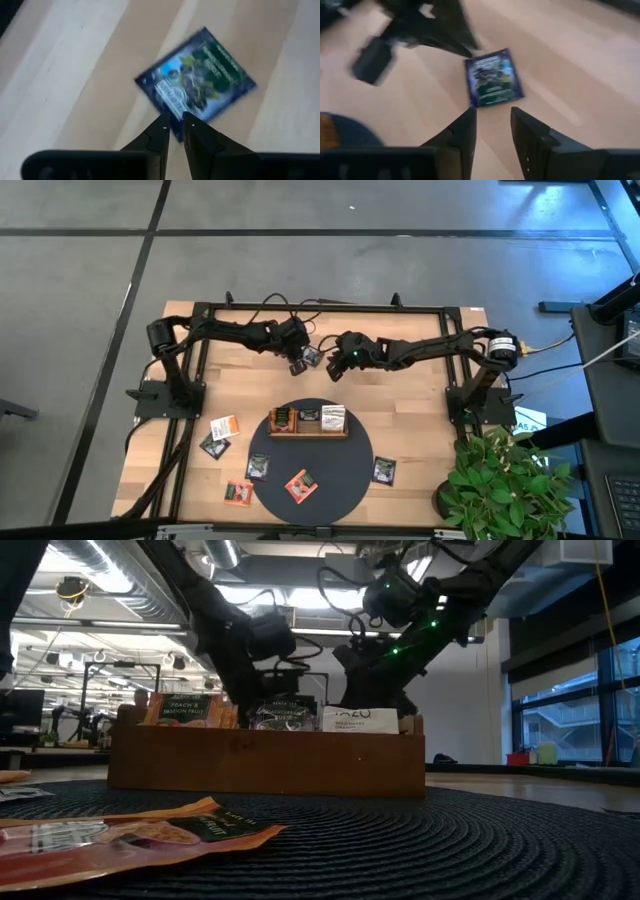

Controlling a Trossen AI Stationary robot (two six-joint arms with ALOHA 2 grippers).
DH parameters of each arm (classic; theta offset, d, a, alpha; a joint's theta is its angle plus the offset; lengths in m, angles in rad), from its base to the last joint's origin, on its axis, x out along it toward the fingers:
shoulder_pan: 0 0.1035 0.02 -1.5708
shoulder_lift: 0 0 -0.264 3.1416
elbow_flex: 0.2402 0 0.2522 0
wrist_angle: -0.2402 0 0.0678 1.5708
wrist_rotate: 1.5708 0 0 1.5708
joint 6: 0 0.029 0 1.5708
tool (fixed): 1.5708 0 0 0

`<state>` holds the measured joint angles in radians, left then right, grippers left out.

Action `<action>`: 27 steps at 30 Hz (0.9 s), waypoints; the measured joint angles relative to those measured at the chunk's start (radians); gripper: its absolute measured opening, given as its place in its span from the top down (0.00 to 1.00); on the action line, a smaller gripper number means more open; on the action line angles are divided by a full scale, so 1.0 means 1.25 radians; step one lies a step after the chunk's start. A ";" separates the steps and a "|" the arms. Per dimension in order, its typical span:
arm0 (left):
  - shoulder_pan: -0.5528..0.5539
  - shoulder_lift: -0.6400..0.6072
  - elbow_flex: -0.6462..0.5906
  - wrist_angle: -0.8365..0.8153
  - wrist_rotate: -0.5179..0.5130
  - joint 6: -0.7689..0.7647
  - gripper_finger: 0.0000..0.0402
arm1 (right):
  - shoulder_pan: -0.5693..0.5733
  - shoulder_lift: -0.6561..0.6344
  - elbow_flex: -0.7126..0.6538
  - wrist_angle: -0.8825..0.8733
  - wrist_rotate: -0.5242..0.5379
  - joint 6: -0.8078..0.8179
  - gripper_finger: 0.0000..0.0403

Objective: Pick & Place Tea
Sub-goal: Put the black tea bag into the middle section of the wooden organizer

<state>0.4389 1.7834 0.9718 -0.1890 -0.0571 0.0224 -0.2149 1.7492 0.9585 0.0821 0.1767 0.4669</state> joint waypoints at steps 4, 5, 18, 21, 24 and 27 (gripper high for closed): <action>0.011 0.041 0.001 0.038 0.018 -0.008 0.87 | -0.021 0.030 0.000 0.024 -0.059 0.025 0.62; 0.012 0.050 0.002 0.042 0.019 -0.010 0.87 | -0.022 0.039 0.000 0.021 -0.059 0.036 0.60; -0.038 0.094 0.003 0.129 0.063 -0.037 0.87 | -0.044 0.142 0.002 0.031 -0.053 0.207 0.43; -0.054 0.095 0.003 0.146 0.064 -0.044 0.88 | -0.055 0.153 0.004 0.030 -0.053 0.239 0.44; -0.068 0.095 0.002 0.152 0.065 -0.047 0.88 | -0.060 0.158 0.004 0.027 -0.053 0.252 0.46; -0.077 0.096 0.002 0.161 0.066 -0.050 0.88 | -0.060 0.159 0.003 0.034 -0.056 0.252 0.47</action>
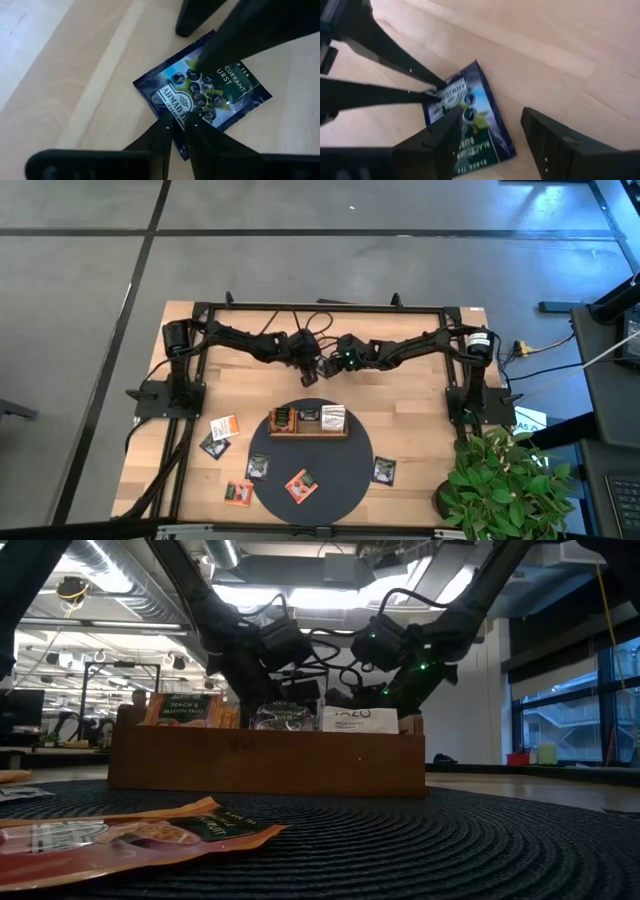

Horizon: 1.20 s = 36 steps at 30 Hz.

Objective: Pick & Place Tea
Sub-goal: Put the black tea bag into the middle section of the wooden organizer

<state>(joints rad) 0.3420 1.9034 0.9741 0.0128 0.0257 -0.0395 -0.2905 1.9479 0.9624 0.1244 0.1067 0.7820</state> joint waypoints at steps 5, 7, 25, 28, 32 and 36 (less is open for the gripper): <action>0.000 0.001 -0.001 0.009 0.002 -0.002 0.87 | -0.005 0.001 0.000 0.002 -0.092 -0.002 0.49; 0.004 0.001 -0.001 0.009 0.002 -0.003 0.87 | -0.004 0.001 0.001 -0.017 -0.093 -0.002 0.51; 0.011 0.003 -0.002 0.046 -0.036 -0.065 0.88 | 0.000 0.001 0.000 -0.039 -0.111 -0.023 0.61; 0.011 0.003 -0.002 0.046 -0.044 -0.072 0.88 | 0.000 0.001 -0.001 -0.041 -0.114 -0.022 0.65; 0.011 0.012 -0.002 0.064 -0.046 -0.081 0.88 | 0.000 0.001 -0.002 -0.045 -0.119 -0.022 0.73; 0.011 0.040 0.001 0.102 -0.046 -0.105 0.87 | 0.000 0.002 -0.004 -0.041 -0.120 -0.042 0.80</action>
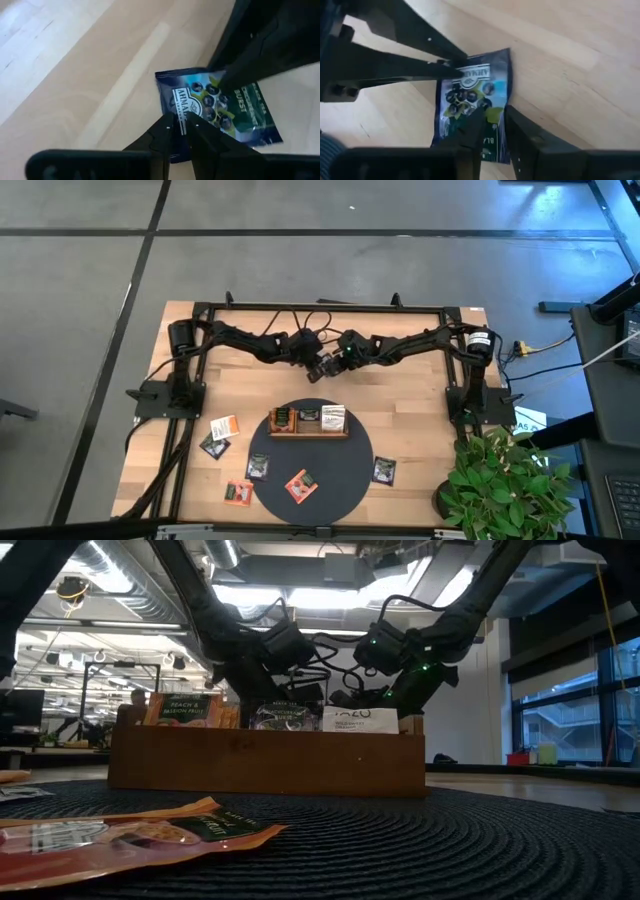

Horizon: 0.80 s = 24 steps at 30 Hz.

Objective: Pick & Place Tea
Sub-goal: Put the black tea bag into the middle section of the wooden organizer

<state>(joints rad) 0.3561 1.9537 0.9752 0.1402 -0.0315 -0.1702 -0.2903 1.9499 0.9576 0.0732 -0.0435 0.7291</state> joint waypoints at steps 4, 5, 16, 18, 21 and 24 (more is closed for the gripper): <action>0.001 0.025 0.001 0.021 0.009 0.000 0.87 | 0.000 0.001 0.000 0.002 -0.002 -0.020 0.85; 0.002 0.027 0.001 0.021 0.011 0.000 0.88 | 0.000 0.001 0.000 0.001 -0.001 -0.022 0.86; 0.016 -0.053 -0.006 -0.040 0.019 0.109 0.87 | 0.000 -0.030 0.000 -0.027 0.032 -0.135 0.99; 0.016 -0.094 -0.006 -0.060 0.010 0.151 0.87 | 0.003 -0.063 -0.004 -0.072 0.062 -0.161 0.99; 0.010 -0.156 -0.004 -0.115 -0.016 0.207 0.88 | 0.003 -0.129 -0.003 -0.102 0.114 -0.181 0.99; -0.011 -0.210 -0.004 -0.145 -0.024 0.283 0.88 | 0.001 -0.186 -0.002 -0.122 0.135 -0.194 0.99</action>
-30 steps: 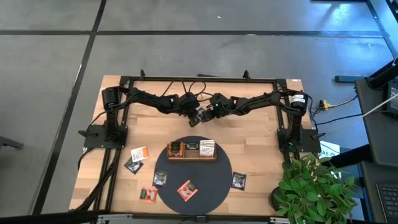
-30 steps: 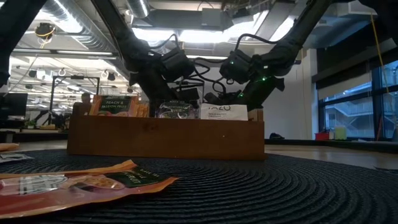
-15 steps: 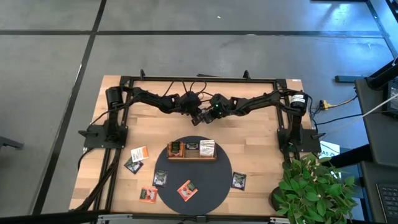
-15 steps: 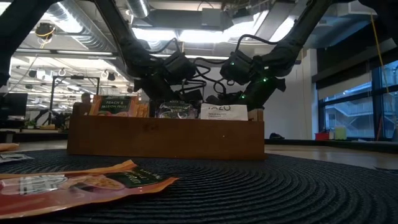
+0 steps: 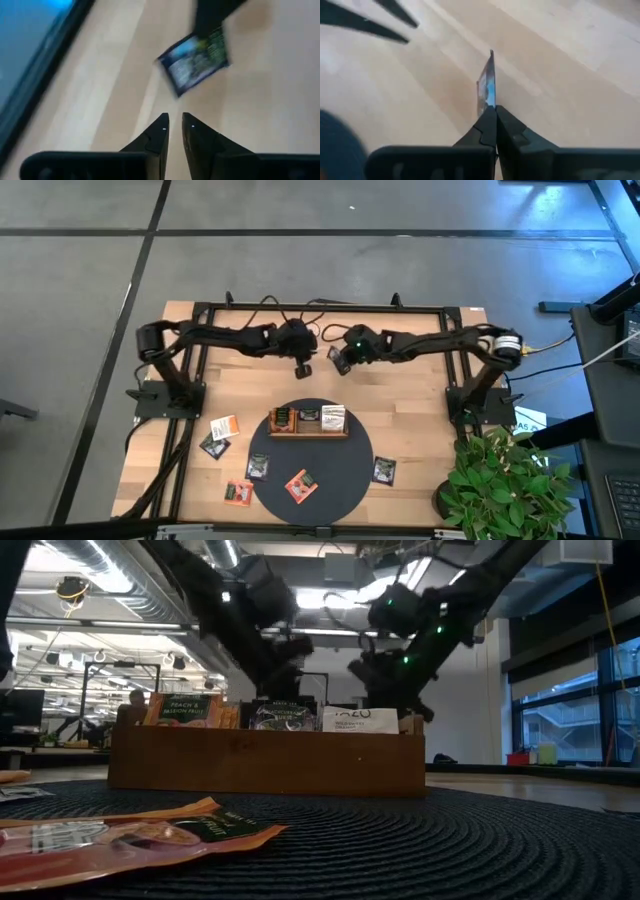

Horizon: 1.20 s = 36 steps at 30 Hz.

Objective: Pick & Place Tea
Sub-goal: Put the black tea bag into the middle section of the wooden organizer

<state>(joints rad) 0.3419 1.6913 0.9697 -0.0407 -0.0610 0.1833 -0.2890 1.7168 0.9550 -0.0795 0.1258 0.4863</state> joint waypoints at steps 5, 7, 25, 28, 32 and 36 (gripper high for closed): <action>-0.080 -0.041 0.001 -0.024 -0.016 0.182 0.87 | -0.005 -0.086 0.001 -0.011 -0.071 -0.022 0.99; -0.118 -0.044 0.001 -0.020 -0.066 0.269 0.87 | -0.011 -0.119 0.001 -0.015 -0.115 -0.023 0.99; -0.219 -0.122 -0.050 -0.122 0.019 0.014 0.86 | 0.228 -0.260 0.003 -0.151 -0.042 -0.188 1.00; -0.222 -0.123 -0.052 -0.113 0.067 -0.040 0.86 | 0.277 -0.254 0.003 -0.158 -0.006 -0.182 1.00; -0.234 -0.123 -0.052 -0.035 0.084 -0.055 0.86 | 0.321 -0.253 0.003 -0.151 0.068 -0.185 1.00; -0.243 -0.123 -0.052 0.071 0.084 -0.056 0.86 | 0.347 -0.253 0.003 -0.151 0.156 -0.209 1.00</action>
<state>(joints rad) 0.0380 1.5375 0.9043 0.0482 0.0444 0.1135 0.1449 1.4010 0.9588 -0.2683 0.3210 0.2252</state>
